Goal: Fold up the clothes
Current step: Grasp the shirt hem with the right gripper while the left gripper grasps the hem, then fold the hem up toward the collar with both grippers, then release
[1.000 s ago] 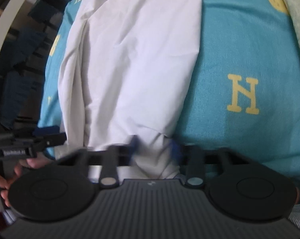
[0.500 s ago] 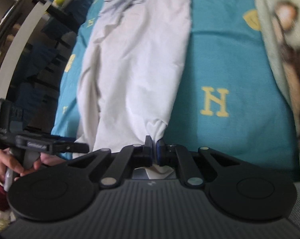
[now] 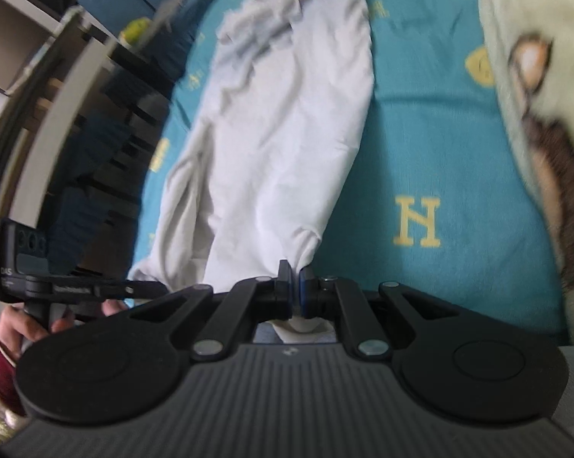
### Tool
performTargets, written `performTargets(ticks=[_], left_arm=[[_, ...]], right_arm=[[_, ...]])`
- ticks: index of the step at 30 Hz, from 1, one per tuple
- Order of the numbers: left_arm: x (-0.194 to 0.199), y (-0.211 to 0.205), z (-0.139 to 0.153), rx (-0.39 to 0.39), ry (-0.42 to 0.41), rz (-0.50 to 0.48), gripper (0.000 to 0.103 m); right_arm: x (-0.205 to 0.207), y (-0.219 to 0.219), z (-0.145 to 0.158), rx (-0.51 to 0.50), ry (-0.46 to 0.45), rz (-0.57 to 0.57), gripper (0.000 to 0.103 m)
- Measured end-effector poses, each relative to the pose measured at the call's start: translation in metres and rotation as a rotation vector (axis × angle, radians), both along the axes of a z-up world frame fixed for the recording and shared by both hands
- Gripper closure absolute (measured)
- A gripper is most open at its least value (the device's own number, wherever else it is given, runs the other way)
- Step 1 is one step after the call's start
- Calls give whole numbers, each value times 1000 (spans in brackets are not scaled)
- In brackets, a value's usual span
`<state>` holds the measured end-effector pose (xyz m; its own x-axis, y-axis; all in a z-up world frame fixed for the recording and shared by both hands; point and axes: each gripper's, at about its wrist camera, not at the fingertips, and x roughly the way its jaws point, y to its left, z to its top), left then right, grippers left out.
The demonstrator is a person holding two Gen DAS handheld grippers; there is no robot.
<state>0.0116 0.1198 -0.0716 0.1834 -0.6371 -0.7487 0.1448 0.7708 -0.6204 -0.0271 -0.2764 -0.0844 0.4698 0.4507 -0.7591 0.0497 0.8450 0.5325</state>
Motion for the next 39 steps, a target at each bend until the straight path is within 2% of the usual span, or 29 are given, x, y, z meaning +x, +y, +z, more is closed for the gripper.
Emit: performTargets(ticks=[3, 7, 9, 10, 15, 18, 24, 29, 32, 36, 39], left_arm=[[-17, 14, 40, -55, -66, 55, 93], [-35, 29, 85, -83, -127, 78, 93], [-55, 24, 96, -86, -148, 67, 93], [-79, 25, 107, -89, -151, 62, 93], [-134, 39, 112, -114, -172, 41, 93], [-147, 38, 113, -78, -260, 12, 93], [-113, 23, 133, -50, -366, 19, 93], [-61, 11, 145, -60, -458, 52, 93], [-25, 0, 147, -40, -522, 67, 93], [34, -12, 130, -11, -559, 95, 93], [80, -21, 107, 13, -558, 117, 93]], right_arm=[[-15, -6, 26, 29, -70, 3, 97], [-39, -5, 50, 53, -119, 17, 97], [-53, -2, 59, 44, -131, 39, 97], [-61, -1, 62, 40, -132, 47, 97], [-106, -5, 71, 60, -125, 65, 97], [-110, -12, 71, 80, -135, 37, 97], [-65, -16, 75, 90, -194, -23, 97], [-16, -30, 88, 67, -301, -59, 97], [18, -37, 87, 55, -322, -81, 97], [65, -38, 78, -26, -348, -99, 97], [102, -33, 63, -131, -364, -84, 97]])
